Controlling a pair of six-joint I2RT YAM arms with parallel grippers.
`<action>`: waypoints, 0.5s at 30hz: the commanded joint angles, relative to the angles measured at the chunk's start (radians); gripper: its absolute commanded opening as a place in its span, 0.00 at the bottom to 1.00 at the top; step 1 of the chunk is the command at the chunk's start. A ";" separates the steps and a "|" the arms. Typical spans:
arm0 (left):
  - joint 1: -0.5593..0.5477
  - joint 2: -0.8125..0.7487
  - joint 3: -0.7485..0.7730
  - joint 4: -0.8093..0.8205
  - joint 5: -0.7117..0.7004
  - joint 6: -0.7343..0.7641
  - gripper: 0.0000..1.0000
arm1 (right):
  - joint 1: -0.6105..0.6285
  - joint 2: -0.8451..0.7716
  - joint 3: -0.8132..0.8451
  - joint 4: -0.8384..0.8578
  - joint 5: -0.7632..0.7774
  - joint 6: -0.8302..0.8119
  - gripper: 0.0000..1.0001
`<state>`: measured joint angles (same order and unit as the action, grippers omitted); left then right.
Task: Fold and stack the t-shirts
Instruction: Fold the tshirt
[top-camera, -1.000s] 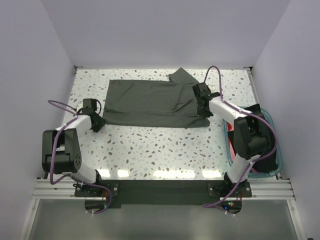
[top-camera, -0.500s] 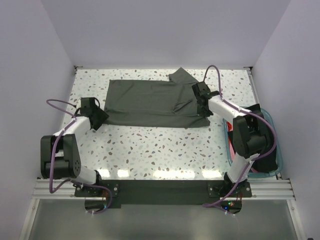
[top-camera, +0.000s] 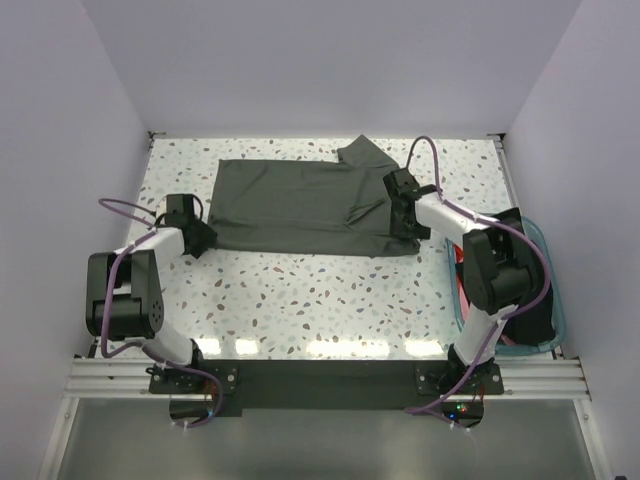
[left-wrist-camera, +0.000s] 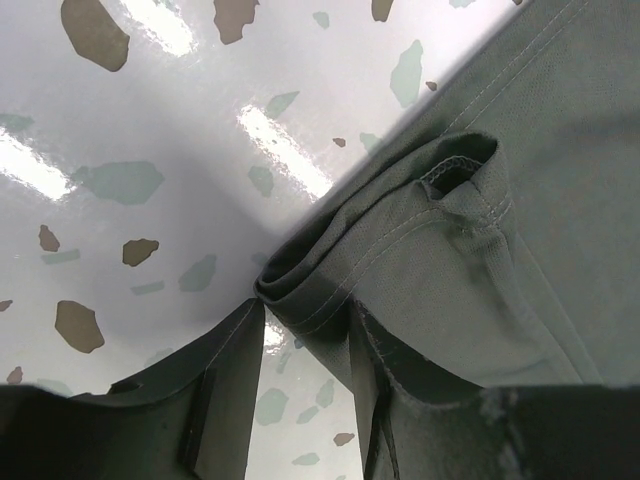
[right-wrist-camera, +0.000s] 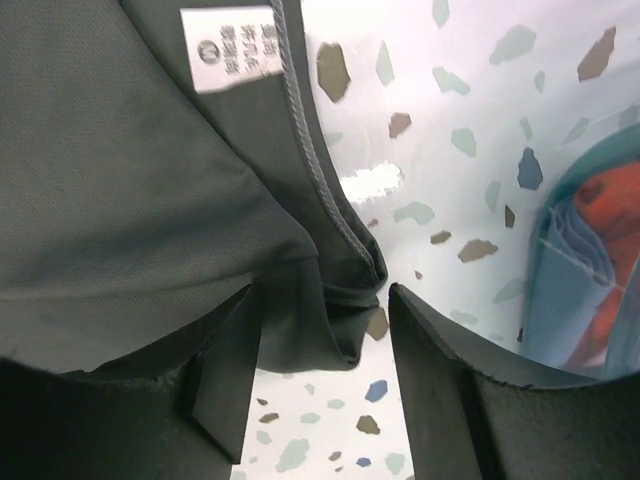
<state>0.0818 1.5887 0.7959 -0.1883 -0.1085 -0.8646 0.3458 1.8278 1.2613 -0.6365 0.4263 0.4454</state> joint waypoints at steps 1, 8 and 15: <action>-0.008 0.024 0.011 0.001 -0.020 -0.010 0.43 | -0.002 -0.091 -0.029 -0.025 0.008 0.021 0.57; -0.008 0.028 0.011 -0.007 -0.031 -0.007 0.40 | -0.001 -0.200 -0.148 0.014 -0.030 0.072 0.53; -0.008 0.033 0.009 -0.008 -0.033 0.001 0.39 | -0.001 -0.185 -0.217 0.090 -0.083 0.115 0.53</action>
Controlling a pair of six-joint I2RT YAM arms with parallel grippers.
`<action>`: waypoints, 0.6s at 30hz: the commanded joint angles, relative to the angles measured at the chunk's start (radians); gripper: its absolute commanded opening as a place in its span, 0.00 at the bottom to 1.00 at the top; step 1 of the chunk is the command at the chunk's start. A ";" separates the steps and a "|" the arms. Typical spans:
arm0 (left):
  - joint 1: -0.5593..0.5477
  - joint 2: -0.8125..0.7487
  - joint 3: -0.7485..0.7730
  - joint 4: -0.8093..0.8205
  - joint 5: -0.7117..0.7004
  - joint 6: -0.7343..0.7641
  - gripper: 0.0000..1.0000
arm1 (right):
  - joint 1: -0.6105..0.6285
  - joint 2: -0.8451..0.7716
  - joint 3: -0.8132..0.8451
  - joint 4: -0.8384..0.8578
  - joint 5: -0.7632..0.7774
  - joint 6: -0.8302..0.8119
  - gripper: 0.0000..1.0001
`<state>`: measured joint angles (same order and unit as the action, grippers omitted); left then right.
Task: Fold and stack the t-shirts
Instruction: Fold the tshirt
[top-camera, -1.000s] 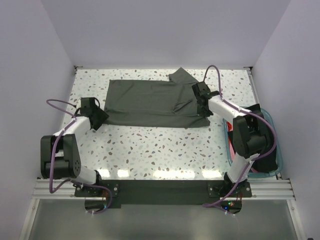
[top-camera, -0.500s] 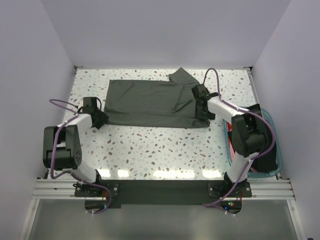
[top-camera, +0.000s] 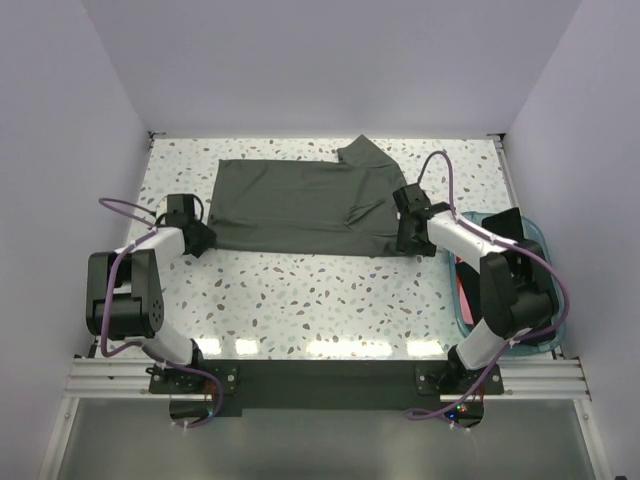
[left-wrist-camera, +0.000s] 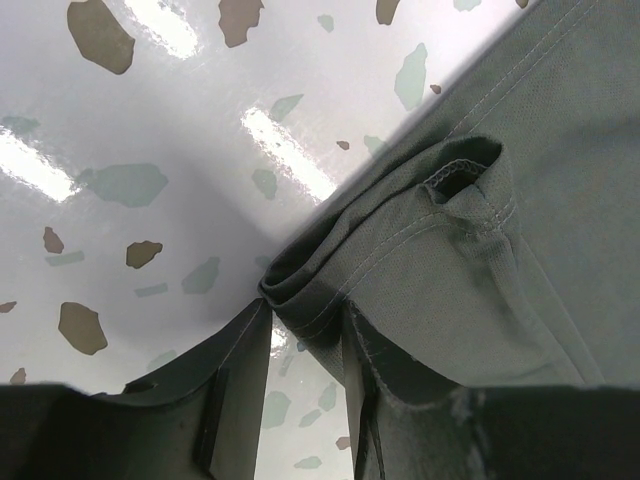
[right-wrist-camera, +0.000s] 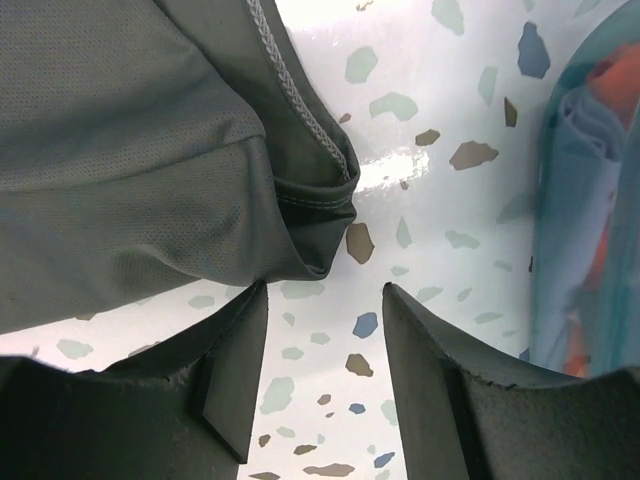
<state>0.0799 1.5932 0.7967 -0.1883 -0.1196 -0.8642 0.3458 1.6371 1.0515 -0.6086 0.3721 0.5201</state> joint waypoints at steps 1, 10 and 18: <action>-0.006 0.027 0.012 -0.008 -0.023 -0.001 0.38 | -0.001 0.021 -0.005 0.067 -0.029 0.047 0.53; -0.005 0.027 0.012 -0.019 -0.037 0.004 0.34 | -0.001 0.067 -0.039 0.153 -0.001 0.075 0.52; -0.006 0.033 0.013 -0.030 -0.049 0.011 0.25 | -0.002 0.104 -0.061 0.198 0.027 0.083 0.33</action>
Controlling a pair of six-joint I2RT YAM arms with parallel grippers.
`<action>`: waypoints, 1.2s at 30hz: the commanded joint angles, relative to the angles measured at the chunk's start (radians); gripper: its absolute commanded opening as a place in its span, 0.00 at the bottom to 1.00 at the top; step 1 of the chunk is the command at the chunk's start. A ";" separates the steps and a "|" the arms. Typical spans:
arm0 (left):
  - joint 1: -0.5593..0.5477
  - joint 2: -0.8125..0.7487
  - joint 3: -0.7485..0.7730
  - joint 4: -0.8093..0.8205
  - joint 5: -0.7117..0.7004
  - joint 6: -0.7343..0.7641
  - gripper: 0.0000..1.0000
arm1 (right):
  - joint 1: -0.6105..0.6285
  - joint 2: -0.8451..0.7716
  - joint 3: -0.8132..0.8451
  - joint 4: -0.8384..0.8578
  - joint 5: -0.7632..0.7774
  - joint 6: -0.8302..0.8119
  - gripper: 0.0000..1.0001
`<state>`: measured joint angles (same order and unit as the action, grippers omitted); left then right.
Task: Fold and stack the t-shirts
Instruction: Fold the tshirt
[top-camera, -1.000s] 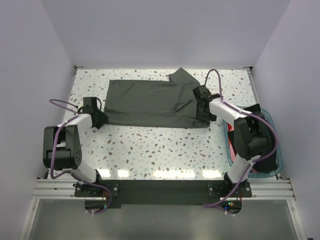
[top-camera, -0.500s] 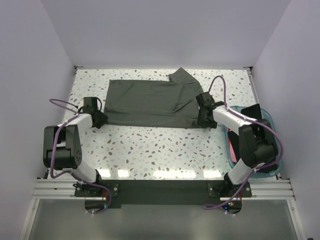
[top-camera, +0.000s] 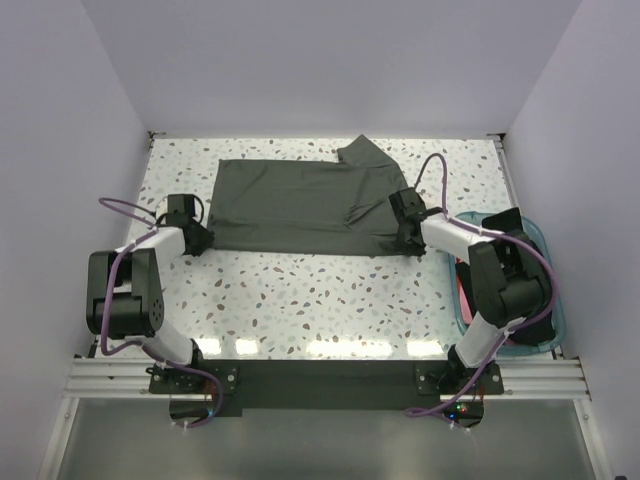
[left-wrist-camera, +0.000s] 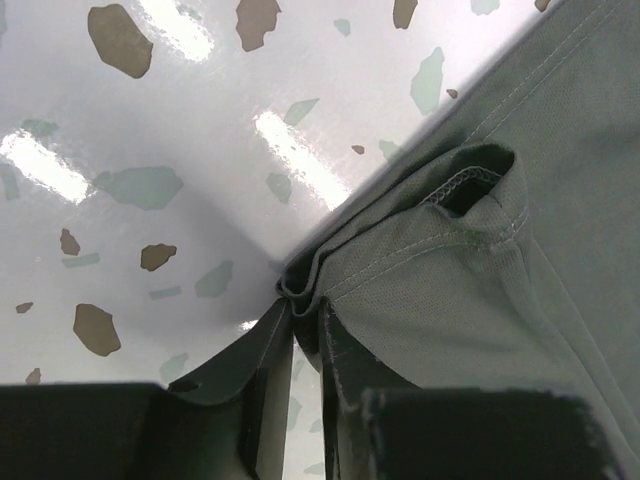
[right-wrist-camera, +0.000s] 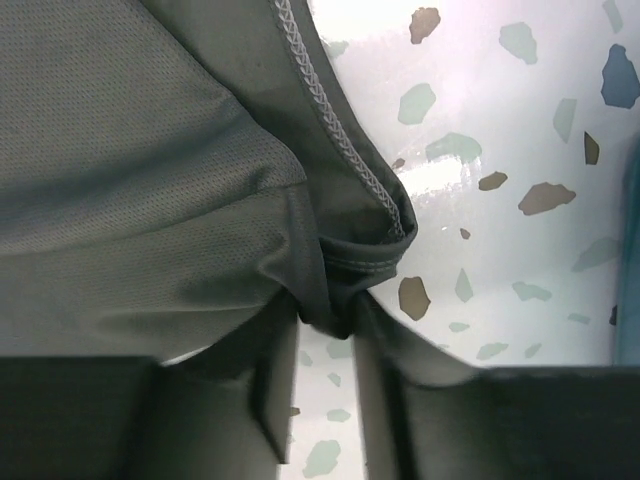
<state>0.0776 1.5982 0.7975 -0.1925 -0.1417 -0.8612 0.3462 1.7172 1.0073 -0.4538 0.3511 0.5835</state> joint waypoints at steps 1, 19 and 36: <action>-0.004 0.028 0.014 -0.028 -0.032 0.010 0.20 | -0.001 0.021 -0.018 0.040 0.054 0.018 0.27; 0.022 -0.167 -0.046 -0.281 -0.179 -0.030 0.00 | -0.004 -0.335 -0.119 -0.195 -0.093 0.039 0.00; 0.025 -0.662 -0.190 -0.464 -0.186 -0.058 0.77 | -0.004 -0.869 -0.271 -0.393 -0.273 0.088 0.76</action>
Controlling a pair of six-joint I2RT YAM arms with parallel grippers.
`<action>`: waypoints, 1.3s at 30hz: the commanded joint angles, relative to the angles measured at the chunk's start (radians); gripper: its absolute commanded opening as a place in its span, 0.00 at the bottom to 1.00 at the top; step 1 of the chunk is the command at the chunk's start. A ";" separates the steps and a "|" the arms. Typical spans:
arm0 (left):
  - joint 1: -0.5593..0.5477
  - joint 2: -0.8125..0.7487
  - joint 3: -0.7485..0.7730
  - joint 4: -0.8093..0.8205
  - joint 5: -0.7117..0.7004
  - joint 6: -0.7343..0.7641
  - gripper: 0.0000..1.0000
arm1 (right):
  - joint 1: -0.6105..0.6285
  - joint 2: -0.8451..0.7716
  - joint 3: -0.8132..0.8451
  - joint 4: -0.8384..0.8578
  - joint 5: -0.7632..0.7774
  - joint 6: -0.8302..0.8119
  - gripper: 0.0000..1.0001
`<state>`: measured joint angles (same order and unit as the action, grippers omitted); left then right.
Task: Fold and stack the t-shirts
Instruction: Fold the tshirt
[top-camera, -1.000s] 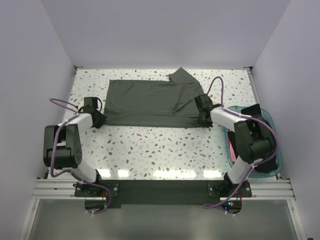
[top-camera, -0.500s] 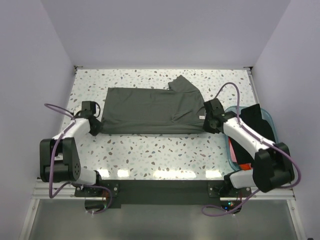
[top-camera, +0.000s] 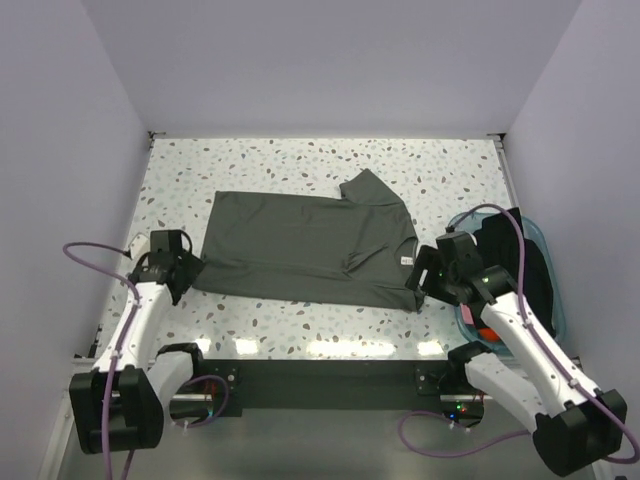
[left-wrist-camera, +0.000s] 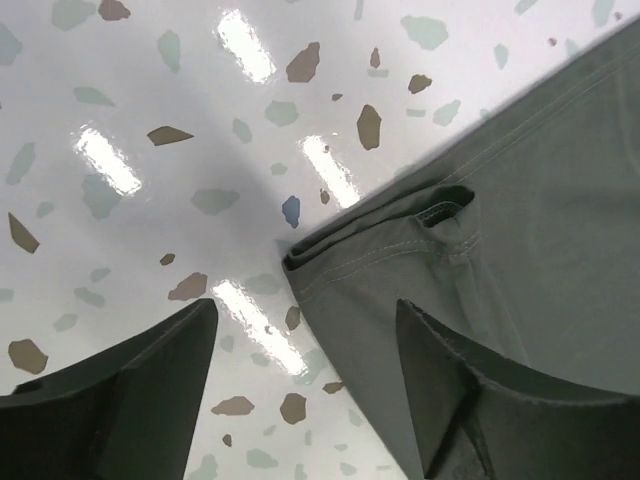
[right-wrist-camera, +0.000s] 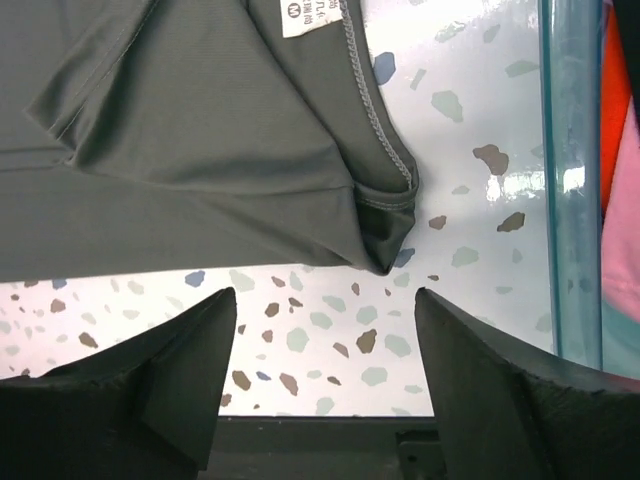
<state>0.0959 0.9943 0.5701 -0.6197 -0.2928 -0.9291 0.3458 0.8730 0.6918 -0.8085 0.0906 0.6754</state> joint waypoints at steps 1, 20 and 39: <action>0.007 -0.071 0.080 -0.032 -0.039 0.039 0.78 | -0.004 -0.019 0.063 -0.023 -0.009 -0.013 0.76; -0.088 0.844 0.899 0.252 -0.003 0.501 0.69 | -0.018 1.095 1.078 0.295 0.095 -0.349 0.64; -0.159 1.123 1.065 0.209 -0.058 0.411 0.54 | -0.022 1.584 1.548 0.312 0.152 -0.476 0.63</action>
<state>-0.0692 2.1098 1.6386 -0.4122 -0.2966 -0.4694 0.3264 2.4382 2.1689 -0.5297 0.2043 0.2390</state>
